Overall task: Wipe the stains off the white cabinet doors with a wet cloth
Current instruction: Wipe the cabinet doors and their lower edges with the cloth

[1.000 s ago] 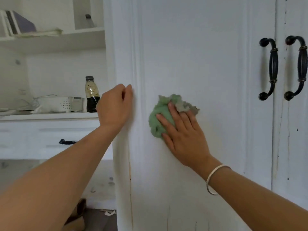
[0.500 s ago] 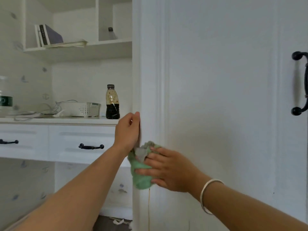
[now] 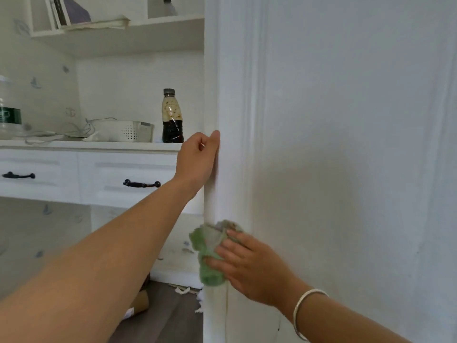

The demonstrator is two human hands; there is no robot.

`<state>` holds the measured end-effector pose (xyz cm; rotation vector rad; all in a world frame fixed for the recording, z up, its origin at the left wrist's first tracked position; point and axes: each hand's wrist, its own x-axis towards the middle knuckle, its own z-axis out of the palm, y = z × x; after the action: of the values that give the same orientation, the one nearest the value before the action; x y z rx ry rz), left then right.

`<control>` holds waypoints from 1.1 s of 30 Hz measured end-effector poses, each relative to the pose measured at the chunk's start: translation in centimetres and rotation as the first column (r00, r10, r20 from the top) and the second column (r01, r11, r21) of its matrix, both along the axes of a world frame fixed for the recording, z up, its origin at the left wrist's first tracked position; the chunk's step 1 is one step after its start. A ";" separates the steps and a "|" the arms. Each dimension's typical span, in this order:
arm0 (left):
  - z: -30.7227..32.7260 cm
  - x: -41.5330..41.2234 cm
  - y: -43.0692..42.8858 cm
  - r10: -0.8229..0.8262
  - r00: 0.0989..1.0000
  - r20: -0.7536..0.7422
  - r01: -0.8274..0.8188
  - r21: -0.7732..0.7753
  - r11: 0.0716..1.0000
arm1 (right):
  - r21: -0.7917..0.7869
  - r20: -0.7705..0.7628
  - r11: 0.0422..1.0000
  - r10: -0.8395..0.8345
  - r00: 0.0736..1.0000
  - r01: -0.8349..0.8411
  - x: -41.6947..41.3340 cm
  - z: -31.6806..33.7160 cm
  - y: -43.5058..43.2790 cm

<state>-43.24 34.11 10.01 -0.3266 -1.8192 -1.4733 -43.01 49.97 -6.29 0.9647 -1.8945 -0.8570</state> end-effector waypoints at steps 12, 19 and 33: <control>-5.1 0.2 2.2 0.190 0.977 -0.100 -0.183 0.073 0.980 | -0.225 -0.074 0.974 -0.046 0.996 0.028 0.9 2.6 2.7; -10.5 0.5 1.6 0.101 0.995 -0.025 -0.102 -0.044 0.994 | -0.273 0.002 0.962 -0.013 1.000 0.013 1.3 -5.5 1.4; -15.8 1.4 1.7 0.078 0.993 0.089 -0.082 0.036 0.996 | -0.191 0.005 0.977 -0.094 0.996 0.094 2.6 -9.2 0.4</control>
<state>-41.82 35.78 -5.82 -0.1703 -1.8472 -1.4863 -40.39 50.36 -15.45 0.7613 -1.9909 -0.7150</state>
